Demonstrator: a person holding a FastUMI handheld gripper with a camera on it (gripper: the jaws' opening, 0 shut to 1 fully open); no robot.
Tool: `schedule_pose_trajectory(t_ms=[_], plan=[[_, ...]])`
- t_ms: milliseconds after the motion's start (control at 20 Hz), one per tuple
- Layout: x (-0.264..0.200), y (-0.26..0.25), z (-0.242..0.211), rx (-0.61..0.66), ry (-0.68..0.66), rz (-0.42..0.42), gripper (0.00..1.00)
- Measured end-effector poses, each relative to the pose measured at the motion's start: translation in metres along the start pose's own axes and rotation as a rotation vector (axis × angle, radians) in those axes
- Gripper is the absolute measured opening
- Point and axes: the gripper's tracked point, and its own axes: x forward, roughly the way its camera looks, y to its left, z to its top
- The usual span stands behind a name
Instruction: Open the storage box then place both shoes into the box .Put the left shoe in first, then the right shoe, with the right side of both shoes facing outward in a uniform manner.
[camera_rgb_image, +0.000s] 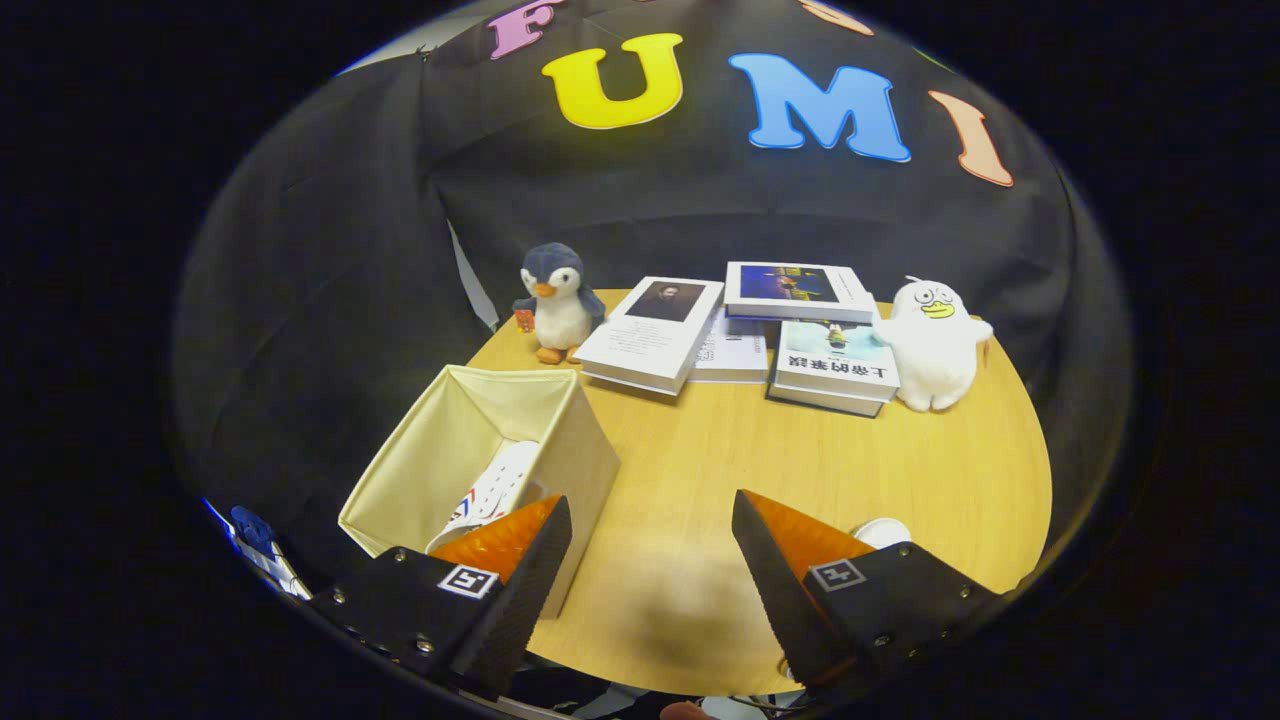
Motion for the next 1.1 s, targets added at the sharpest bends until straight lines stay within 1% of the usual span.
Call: schedule_pose_trajectory(t_ms=[250,550,600,900,1100], plan=[[-0.012,-0.067,-0.023,0.057,0.015,-0.088,0.98],[-0.023,-0.134,-0.052,0.109,0.038,-0.189,0.97],[-0.019,-0.145,-0.057,0.119,0.046,-0.199,0.97],[-0.014,-0.182,-0.094,0.139,0.116,-0.253,0.98],[-0.010,-0.202,-0.116,0.113,0.173,-0.288,0.97]])
